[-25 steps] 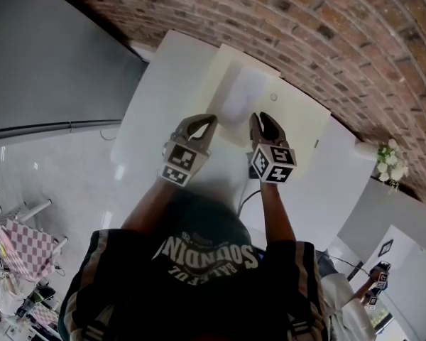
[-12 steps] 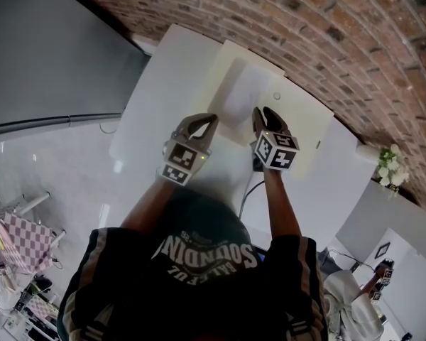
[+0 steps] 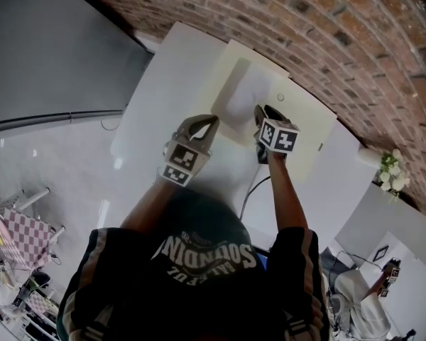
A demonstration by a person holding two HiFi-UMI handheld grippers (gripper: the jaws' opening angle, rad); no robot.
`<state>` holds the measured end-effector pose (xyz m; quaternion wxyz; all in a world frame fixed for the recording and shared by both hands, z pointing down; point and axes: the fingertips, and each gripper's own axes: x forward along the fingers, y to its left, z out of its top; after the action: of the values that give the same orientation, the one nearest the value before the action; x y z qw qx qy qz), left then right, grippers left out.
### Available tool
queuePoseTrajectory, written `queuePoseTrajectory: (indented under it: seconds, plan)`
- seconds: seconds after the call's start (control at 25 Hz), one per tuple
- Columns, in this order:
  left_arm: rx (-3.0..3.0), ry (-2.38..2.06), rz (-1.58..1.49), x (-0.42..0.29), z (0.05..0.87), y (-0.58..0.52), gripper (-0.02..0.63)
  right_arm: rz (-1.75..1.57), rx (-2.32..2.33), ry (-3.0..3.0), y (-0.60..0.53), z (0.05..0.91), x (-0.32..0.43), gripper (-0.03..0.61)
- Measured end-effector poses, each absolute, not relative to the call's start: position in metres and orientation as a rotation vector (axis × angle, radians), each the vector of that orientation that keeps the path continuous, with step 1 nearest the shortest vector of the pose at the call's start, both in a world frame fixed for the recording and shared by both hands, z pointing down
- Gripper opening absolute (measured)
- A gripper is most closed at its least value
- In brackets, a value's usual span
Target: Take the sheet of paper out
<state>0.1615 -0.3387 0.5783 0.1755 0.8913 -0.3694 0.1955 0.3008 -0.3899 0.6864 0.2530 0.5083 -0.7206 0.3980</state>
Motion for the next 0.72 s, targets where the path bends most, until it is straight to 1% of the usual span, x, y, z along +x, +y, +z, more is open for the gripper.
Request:
queuePoseTrajectory:
  seconds: [0.32,0.72]
  plan:
    - [2.511,-1.047,0.558,0.154,0.582,-0.339,0.011,1.144,1.342,-1.847,-0.394,0.725,0.3,0.133]
    - [2.488,-1.058,0.57,0.142,0.588,-0.339,0.011,1.151,1.323,-1.766,-0.403,0.752,0.299,0.144]
